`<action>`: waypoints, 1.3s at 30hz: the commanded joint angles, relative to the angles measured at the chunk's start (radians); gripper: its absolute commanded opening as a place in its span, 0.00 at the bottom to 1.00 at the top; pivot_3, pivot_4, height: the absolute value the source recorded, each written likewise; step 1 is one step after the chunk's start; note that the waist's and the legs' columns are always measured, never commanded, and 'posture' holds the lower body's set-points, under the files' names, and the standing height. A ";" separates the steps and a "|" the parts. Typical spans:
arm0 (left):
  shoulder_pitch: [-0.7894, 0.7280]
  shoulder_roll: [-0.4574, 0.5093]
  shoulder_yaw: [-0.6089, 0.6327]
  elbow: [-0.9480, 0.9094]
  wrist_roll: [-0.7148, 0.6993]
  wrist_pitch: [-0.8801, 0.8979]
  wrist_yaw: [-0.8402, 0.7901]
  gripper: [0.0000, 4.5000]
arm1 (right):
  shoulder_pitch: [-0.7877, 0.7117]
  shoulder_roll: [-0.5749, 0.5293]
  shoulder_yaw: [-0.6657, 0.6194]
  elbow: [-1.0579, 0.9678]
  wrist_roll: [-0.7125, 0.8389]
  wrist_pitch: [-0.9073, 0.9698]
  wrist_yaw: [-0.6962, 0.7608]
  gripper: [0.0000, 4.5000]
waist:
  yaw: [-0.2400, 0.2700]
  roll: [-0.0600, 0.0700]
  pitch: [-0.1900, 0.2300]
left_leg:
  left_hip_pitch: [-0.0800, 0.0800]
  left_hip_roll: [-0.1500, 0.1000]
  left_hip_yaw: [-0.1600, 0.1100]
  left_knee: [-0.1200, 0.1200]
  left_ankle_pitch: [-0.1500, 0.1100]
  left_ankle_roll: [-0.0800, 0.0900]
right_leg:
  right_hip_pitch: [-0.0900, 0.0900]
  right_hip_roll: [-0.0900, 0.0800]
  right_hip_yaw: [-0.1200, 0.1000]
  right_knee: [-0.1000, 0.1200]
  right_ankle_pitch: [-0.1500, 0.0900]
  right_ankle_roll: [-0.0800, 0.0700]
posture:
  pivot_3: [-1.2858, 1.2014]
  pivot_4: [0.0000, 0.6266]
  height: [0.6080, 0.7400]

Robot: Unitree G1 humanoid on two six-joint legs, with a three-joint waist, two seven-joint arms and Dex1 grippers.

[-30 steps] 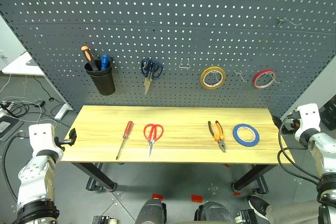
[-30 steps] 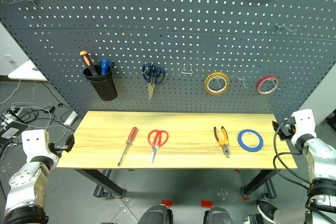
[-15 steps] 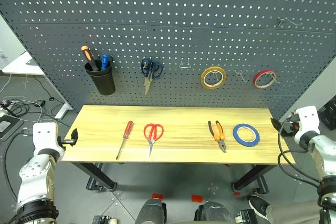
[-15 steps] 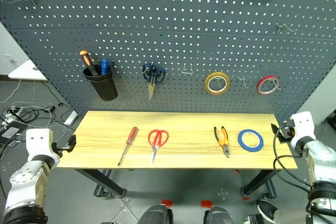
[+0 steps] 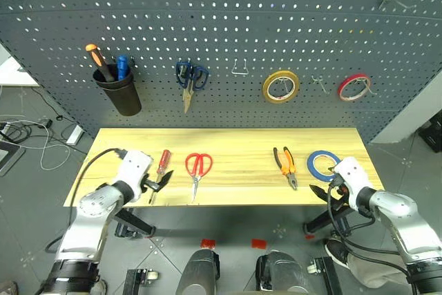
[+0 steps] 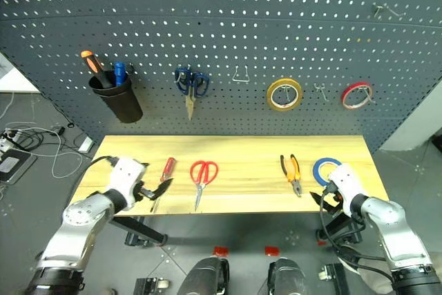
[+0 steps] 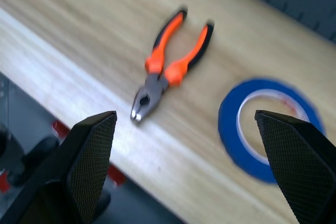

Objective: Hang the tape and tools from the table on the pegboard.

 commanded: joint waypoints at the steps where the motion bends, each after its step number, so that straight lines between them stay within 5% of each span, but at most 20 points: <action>1: -0.078 0.007 -0.095 -0.071 0.007 -0.007 -0.100 0.99 | -0.094 -0.010 0.017 0.058 -0.023 0.071 0.001 1.00 | -0.002 0.000 0.016 | 0.000 0.000 0.000 0.000 0.000 0.000 | 0.000 0.000 0.000 0.000 0.000 0.000 | 0.50 0.43 1.00; 16: -0.244 -0.090 -0.322 -0.063 0.018 -0.072 -0.307 0.99 | -0.594 -0.004 0.246 0.817 -0.225 -0.141 0.196 1.00 | -0.021 -0.005 0.096 | -0.018 -0.001 0.000 0.002 -0.001 0.002 | -0.016 0.002 0.000 0.002 0.001 -0.001 | 0.51 0.56 1.00; 19: -0.263 -0.105 -0.347 -0.055 0.021 -0.092 -0.332 1.00 | -0.659 0.000 0.287 0.938 -0.276 -0.186 0.224 0.88 | -0.025 -0.005 0.108 | -0.018 -0.001 0.000 0.002 -0.001 0.002 | -0.016 0.001 -0.001 0.002 0.001 -0.001 | 0.50 0.57 1.00; 28: -0.297 -0.135 -0.377 -0.036 0.008 -0.128 -0.392 1.00 | -0.728 -0.013 0.320 1.088 -0.358 -0.250 0.258 0.25 | -0.026 -0.005 0.110 | -0.018 -0.001 -0.001 0.003 -0.001 0.001 | -0.016 0.001 -0.003 0.003 0.001 -0.001 | 0.50 0.54 1.00; 30: -0.308 -0.164 -0.360 -0.042 -0.011 -0.119 -0.376 1.00 | -0.701 -0.055 0.268 1.004 -0.328 -0.241 0.232 0.15 | -0.023 -0.005 0.110 | -0.018 -0.002 -0.002 0.004 -0.001 0.001 | -0.015 0.000 -0.003 0.003 0.001 -0.001 | 0.49 0.53 1.00; 32: -0.311 -0.185 -0.346 -0.049 -0.018 -0.114 -0.357 1.00 | -0.653 -0.095 0.217 0.889 -0.304 -0.242 0.201 0.15 | -0.016 -0.002 0.111 | -0.020 -0.002 -0.003 0.005 -0.001 0.001 | -0.015 -0.001 -0.005 0.003 0.001 -0.001 | 0.49 0.53 1.00; 36: -0.312 -0.231 -0.306 -0.077 -0.045 -0.085 -0.304 1.00 | -0.361 -0.164 0.069 0.363 -0.286 -0.170 0.098 0.15 | -0.011 0.000 0.113 | -0.025 -0.003 -0.004 0.007 0.000 -0.001 | -0.017 -0.003 -0.008 0.003 0.000 0.003 | 0.49 0.54 1.00; 39: -0.325 -0.278 -0.252 -0.096 -0.053 -0.058 -0.205 1.00 | -0.050 -0.106 -0.031 -0.119 -0.318 -0.075 -0.003 0.15 | -0.016 0.001 0.113 | -0.025 -0.002 -0.004 0.007 -0.001 -0.002 | -0.017 -0.002 -0.009 0.003 -0.002 0.006 | 0.47 0.54 1.00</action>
